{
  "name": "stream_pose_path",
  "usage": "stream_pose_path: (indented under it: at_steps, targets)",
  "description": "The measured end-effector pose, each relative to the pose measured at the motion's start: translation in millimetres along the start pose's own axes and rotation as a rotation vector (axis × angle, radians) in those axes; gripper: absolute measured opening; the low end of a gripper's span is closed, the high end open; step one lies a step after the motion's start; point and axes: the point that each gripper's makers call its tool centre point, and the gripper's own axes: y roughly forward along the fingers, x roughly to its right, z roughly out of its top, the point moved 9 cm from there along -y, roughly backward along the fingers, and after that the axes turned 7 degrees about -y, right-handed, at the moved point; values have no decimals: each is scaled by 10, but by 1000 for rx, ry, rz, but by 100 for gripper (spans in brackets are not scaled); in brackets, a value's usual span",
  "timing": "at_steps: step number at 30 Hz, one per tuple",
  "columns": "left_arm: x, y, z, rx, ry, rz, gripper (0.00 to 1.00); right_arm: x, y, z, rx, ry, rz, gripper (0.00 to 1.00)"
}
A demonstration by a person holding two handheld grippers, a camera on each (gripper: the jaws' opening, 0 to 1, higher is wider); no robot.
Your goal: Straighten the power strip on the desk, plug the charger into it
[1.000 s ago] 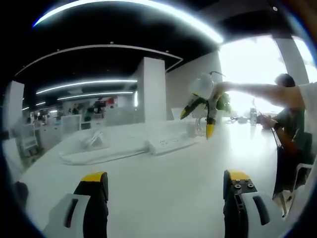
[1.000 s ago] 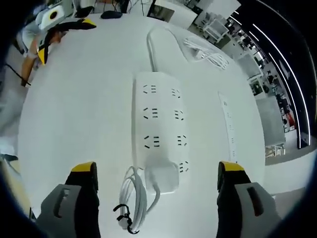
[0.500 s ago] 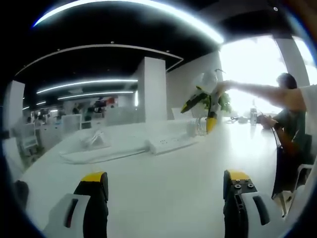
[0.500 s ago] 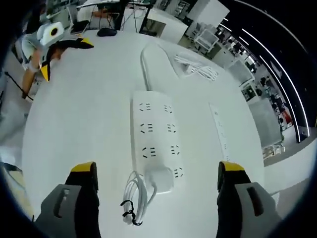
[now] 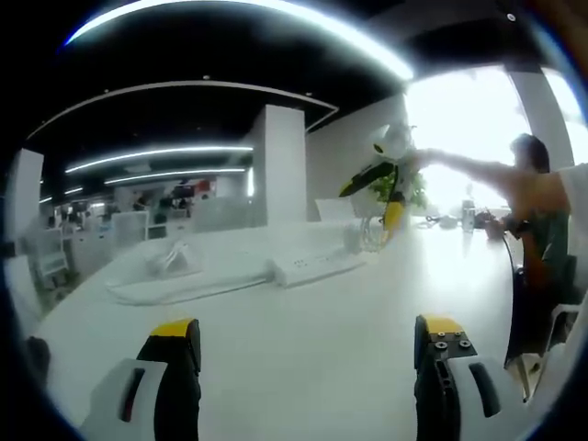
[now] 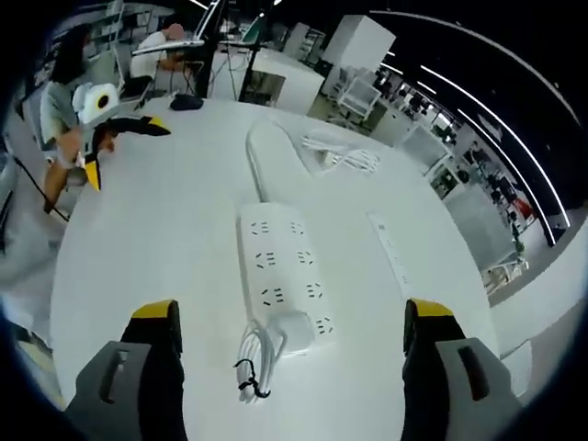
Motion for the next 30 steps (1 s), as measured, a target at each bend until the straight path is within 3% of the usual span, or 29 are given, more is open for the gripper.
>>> stream_pose_path:
  at_steps: [15,30]
  targets:
    - [13,6,-19,0,-2,-7,99,27,-299,-120,163,96,-106,100]
    - [12,9,-22,5,-7,-7,99,-162,-574,-255,313,191,-217,100]
